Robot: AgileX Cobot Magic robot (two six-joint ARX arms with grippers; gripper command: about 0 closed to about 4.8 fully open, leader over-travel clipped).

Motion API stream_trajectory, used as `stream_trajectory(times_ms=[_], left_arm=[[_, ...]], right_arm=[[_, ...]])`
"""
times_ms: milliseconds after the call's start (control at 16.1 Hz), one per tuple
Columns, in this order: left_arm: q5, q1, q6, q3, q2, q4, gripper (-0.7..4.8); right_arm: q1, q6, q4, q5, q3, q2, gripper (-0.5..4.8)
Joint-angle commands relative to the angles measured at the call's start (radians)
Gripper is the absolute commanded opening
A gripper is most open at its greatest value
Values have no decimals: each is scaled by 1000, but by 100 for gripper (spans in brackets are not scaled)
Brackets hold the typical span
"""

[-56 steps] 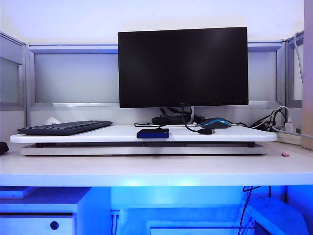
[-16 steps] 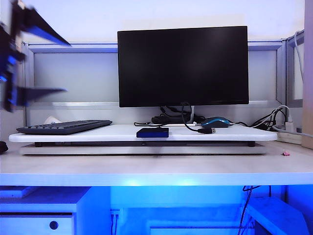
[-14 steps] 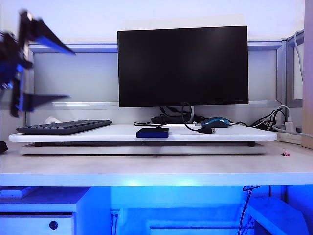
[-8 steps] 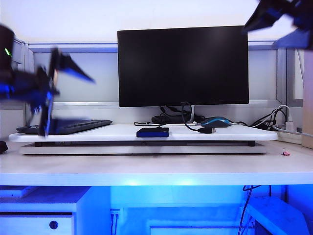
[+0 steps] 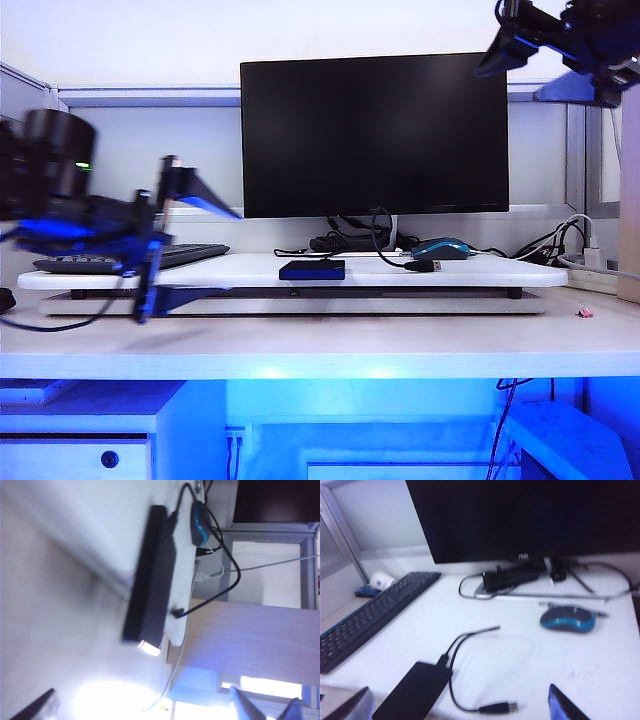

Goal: Unplug the data cable of the portable hard drive.

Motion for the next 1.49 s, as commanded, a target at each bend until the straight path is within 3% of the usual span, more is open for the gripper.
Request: stream_trajectory(times_ms=[62, 372, 558, 620, 930, 1116, 1488], left_arm=[[-7, -33, -5, 124, 85, 2, 479], [-35, -69, 0, 279, 194, -89, 479], [-75, -84, 0, 298, 211, -86, 479], [-68, -124, -20, 543, 320, -167, 479], [-31, -145, -38, 694, 379, -187, 460], [-19, -157, -18, 767, 403, -254, 458], [18, -172, 27, 772, 415, -322, 458]], right_arm=[[0, -16, 24, -2, 10, 13, 479], [0, -15, 67, -2, 12, 69, 479], [0, -11, 66, -25, 78, 148, 479], [0, -16, 64, 7, 79, 150, 479], [-2, -45, 66, 84, 84, 187, 479], [-2, -45, 77, 115, 84, 186, 479], [-3, -45, 88, 115, 85, 186, 479]])
